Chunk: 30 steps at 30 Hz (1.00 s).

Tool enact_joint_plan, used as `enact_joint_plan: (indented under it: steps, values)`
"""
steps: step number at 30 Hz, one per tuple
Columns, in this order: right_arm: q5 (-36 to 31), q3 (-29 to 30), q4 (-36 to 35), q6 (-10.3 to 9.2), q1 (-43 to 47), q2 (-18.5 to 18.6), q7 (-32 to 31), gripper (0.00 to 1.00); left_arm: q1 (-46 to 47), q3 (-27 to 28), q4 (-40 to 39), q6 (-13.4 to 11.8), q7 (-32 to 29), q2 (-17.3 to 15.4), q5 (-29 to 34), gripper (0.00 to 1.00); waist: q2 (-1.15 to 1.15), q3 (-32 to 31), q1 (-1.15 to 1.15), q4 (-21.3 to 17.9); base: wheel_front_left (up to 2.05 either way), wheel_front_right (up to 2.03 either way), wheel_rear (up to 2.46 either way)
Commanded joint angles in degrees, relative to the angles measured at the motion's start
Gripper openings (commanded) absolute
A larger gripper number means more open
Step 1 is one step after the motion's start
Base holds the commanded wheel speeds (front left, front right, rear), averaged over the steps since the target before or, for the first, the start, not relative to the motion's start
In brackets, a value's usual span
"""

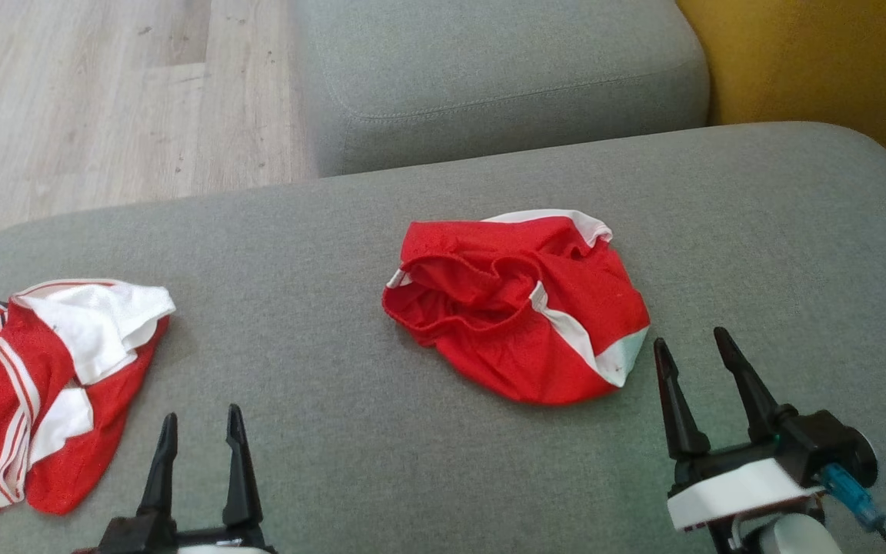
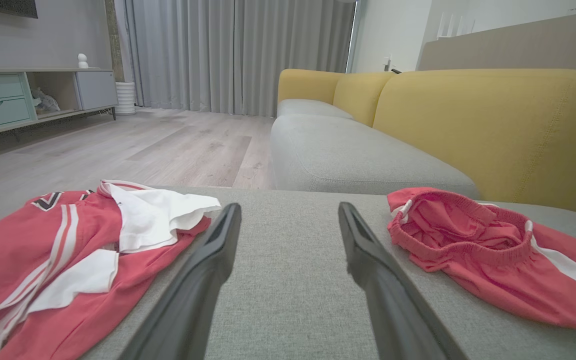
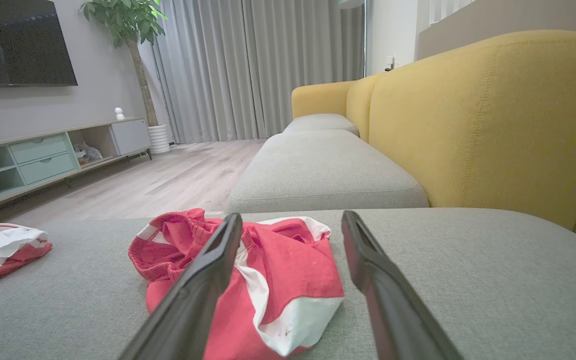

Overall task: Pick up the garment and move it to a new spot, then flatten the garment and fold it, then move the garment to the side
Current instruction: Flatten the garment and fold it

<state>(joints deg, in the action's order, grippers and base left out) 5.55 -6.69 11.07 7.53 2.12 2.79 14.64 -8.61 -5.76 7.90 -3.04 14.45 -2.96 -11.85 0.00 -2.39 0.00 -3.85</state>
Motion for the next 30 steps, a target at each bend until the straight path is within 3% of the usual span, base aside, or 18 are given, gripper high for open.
enact_joint_plan:
  steps: [1,7,14,22,30]
  values:
    - [0.4,-1.2,-1.6,-0.04,-1.4,0.1,0.4,1.00,1.9,1.4,-1.6,-0.4,0.5,0.1,0.4,1.00,0.00,0.0,0.00,0.0,0.00,0.00,0.00]
    - [0.3,-1.5,-1.7,-0.04,-1.6,0.1,0.4,1.00,2.1,1.1,-1.5,-0.3,0.5,0.1,0.2,1.00,0.00,0.5,0.00,-0.3,0.00,0.00,0.00]
    - [-0.2,-2.3,-1.9,-0.04,-2.5,0.1,0.4,1.00,6.2,-1.6,0.1,1.7,0.5,0.1,-2.2,1.00,0.00,2.9,0.00,-2.4,0.00,0.00,0.00]
    - [-0.1,-2.7,-3.2,-0.04,-5.8,0.1,0.4,1.00,18.3,-11.3,6.7,6.2,0.5,0.1,-4.0,1.00,0.00,9.7,0.00,-6.0,0.00,0.00,0.00]
    - [0.5,-3.0,-4.3,-0.04,-9.0,0.1,0.4,1.00,32.1,-22.7,16.6,7.9,-2.3,0.1,-4.9,1.00,0.00,15.3,0.00,-8.5,0.00,0.00,0.00]
